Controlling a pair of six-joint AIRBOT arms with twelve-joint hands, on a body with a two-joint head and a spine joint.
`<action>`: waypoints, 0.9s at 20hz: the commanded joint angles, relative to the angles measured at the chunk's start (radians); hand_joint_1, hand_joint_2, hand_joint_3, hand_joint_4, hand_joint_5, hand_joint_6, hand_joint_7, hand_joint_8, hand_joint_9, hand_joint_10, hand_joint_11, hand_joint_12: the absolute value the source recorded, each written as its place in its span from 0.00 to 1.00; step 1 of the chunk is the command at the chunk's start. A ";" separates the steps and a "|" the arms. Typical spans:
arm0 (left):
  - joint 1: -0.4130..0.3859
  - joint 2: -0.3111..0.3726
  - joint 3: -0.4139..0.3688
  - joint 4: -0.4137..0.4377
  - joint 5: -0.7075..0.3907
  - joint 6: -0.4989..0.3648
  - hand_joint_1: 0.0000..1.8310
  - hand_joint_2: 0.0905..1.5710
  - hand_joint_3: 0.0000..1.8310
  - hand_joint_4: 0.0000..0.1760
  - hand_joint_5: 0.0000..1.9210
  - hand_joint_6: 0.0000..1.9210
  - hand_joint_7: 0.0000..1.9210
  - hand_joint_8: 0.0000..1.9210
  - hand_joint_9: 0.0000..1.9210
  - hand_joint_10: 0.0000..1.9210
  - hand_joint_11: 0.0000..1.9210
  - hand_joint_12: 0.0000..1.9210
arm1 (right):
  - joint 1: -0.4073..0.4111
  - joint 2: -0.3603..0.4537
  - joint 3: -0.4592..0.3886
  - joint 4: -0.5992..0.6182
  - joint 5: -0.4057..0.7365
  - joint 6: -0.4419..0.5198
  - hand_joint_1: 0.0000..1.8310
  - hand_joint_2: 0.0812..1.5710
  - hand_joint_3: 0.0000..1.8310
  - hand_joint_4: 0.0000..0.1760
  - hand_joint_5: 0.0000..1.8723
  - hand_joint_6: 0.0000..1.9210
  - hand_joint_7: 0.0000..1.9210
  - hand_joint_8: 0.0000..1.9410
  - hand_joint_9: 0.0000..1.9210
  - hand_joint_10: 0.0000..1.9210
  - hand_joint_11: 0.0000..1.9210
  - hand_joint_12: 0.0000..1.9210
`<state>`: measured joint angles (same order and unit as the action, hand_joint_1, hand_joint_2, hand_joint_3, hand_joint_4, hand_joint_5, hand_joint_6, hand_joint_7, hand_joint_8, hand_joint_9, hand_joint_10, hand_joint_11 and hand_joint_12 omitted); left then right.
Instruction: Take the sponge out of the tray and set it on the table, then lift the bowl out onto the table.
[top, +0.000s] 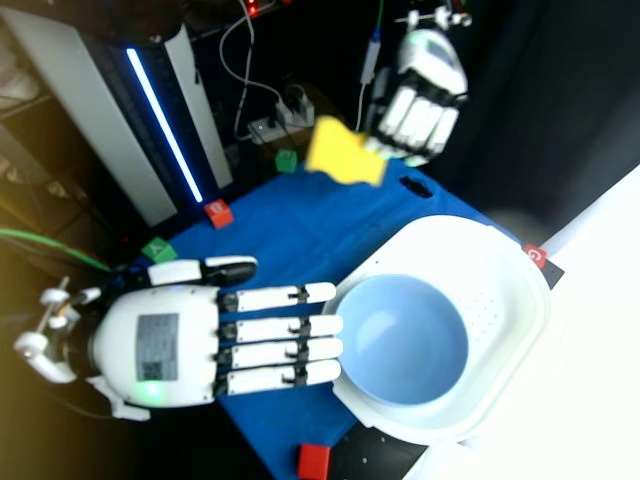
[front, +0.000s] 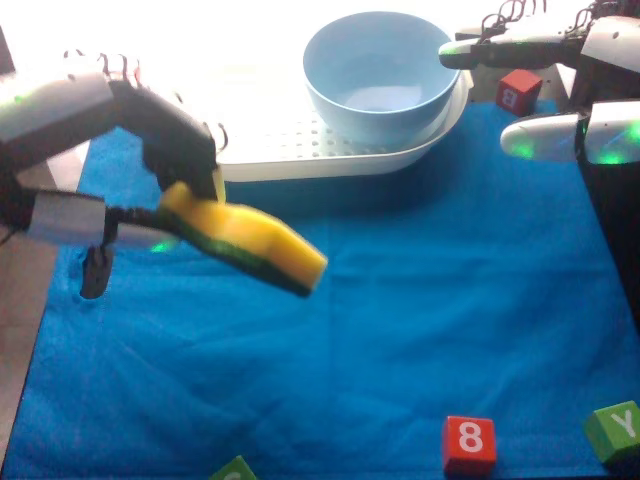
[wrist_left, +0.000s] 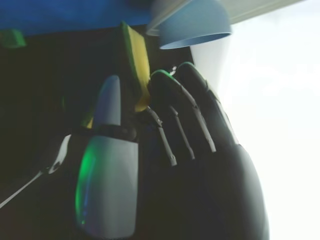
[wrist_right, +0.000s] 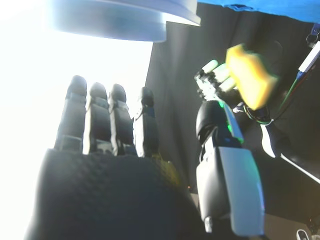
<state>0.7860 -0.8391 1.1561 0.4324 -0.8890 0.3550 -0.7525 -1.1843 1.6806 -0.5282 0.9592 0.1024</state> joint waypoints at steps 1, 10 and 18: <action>-0.001 -0.009 0.003 -0.049 -0.062 -0.004 0.67 0.67 0.00 0.18 0.55 0.44 0.52 0.53 0.42 0.60 0.32 0.78 | 0.005 0.001 0.001 0.064 0.092 0.007 0.25 0.80 0.00 0.66 0.14 0.00 0.08 0.00 0.06 0.00 0.04 0.09; 0.046 -0.077 0.063 -0.046 0.072 -0.033 0.49 0.57 0.00 0.27 0.31 0.00 0.30 0.32 0.18 0.69 0.06 0.95 | 0.004 -0.001 0.003 0.064 0.092 0.007 0.26 0.80 0.00 0.75 0.16 0.00 0.09 0.00 0.07 0.00 0.04 0.10; 0.048 0.001 0.011 -0.136 -0.100 0.015 0.35 0.53 0.00 0.94 0.06 0.00 0.21 0.00 0.20 0.06 0.03 0.44 | 0.004 0.001 -0.015 0.065 0.097 0.007 0.28 0.78 0.00 0.63 0.15 0.00 0.07 0.00 0.04 0.00 0.00 0.09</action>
<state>0.8406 -0.8387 1.1694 0.3283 -0.8722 0.3763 -0.7536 -1.1862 1.6653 -0.5255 0.9600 0.1020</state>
